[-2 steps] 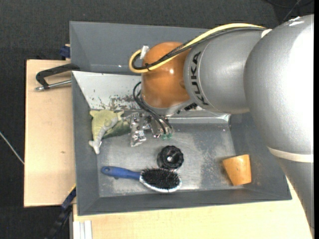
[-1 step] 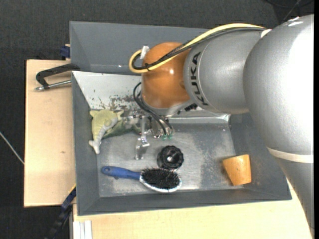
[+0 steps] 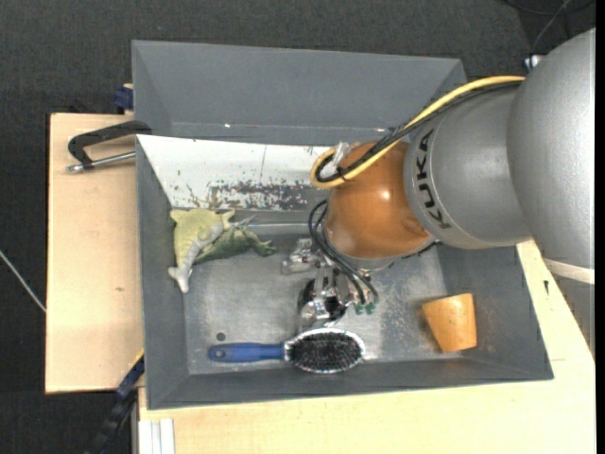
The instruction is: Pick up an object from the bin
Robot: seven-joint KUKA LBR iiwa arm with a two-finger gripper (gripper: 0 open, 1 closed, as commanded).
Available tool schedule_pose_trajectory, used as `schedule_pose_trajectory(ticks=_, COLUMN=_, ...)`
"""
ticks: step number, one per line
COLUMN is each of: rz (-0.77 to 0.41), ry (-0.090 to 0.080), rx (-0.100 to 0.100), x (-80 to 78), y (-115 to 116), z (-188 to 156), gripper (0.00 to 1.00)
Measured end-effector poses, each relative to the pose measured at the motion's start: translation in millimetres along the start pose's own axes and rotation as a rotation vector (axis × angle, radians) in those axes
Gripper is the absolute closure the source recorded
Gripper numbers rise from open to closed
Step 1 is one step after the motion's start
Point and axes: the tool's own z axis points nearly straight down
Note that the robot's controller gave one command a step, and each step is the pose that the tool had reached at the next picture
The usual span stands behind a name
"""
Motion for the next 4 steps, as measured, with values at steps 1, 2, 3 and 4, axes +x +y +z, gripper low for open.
schedule_pose_trajectory(ticks=1, rz=-0.184, ry=-0.009, rx=0.004, x=28.1, y=-61.1, z=-34.1, gripper=0.0)
schedule_pose_trajectory(ticks=2, rz=-0.047, ry=0.002, rx=0.006, x=31.1, y=-27.9, z=-4.5, gripper=0.0)
schedule_pose_trajectory(ticks=3, rz=-0.046, ry=0.006, rx=0.003, x=32.5, y=-27.0, z=-3.8, gripper=1.0)
schedule_pose_trajectory(ticks=4, rz=-0.016, ry=0.012, rx=0.003, x=10.9, y=-36.3, z=-142.8, gripper=1.0)
